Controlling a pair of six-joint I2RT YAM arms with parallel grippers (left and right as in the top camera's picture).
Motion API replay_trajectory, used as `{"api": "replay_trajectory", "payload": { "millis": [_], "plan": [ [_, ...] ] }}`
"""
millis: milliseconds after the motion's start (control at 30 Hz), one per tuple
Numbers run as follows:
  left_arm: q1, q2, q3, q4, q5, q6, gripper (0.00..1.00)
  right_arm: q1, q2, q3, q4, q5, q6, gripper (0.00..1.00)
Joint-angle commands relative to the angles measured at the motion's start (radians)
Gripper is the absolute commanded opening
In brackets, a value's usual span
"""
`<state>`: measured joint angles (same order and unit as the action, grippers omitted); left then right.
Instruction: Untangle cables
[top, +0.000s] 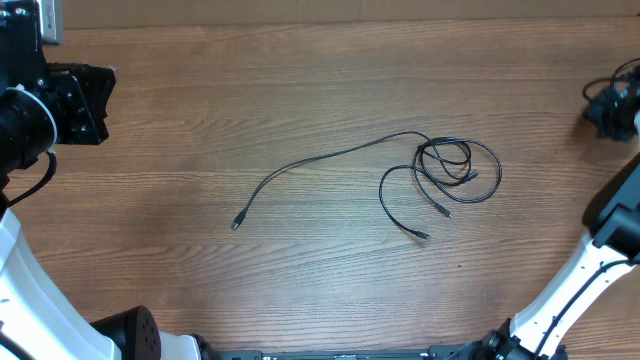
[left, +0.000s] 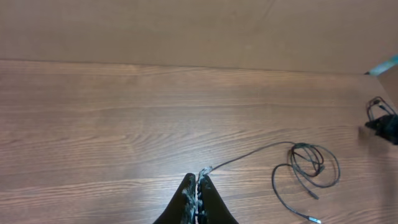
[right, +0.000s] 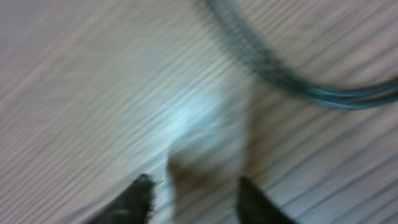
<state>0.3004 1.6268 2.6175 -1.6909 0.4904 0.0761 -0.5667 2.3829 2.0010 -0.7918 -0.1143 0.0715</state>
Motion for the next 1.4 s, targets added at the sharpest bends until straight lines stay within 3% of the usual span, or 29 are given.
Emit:
{"api": "replay_trajectory", "payload": {
  "millis": [0, 133, 233, 367, 533, 700, 1067, 1367],
  "plan": [
    [-0.007, -0.018, -0.001, 0.002, -0.041, -0.029, 0.04, 0.059, -0.22, 0.102, -0.081, -0.063, 0.085, 0.61],
    [-0.007, -0.018, 0.0, 0.002, -0.061, -0.047, 0.04, 0.129, -0.333, 0.102, -0.241, -0.065, 0.221, 0.61],
    [-0.007, -0.018, 0.0, 0.002, -0.082, -0.046, 0.04, 0.218, -0.373, 0.102, -0.393, -0.072, 0.145, 0.63],
    [-0.007, -0.018, 0.0, 0.003, -0.106, -0.008, 0.04, 0.349, -0.373, 0.091, -0.572, -0.072, -0.329, 0.65],
    [-0.007, -0.018, 0.0, 0.005, -0.107, 0.037, 0.04, 0.439, -0.372, 0.085, -0.662, -0.08, -0.592, 0.72],
    [-0.007, -0.018, 0.0, 0.005, -0.111, 0.06, 0.04, 0.452, -0.372, -0.015, -0.647, -0.329, -0.849, 0.72],
    [-0.007, -0.018, 0.0, 0.002, -0.135, 0.097, 0.04, 0.508, -0.372, -0.378, -0.397, -0.446, -0.833, 0.72],
    [-0.007, -0.018, -0.001, 0.002, -0.134, 0.096, 0.04, 0.611, -0.372, -0.397, -0.319, -0.399, -0.793, 0.68]
  ]
}}
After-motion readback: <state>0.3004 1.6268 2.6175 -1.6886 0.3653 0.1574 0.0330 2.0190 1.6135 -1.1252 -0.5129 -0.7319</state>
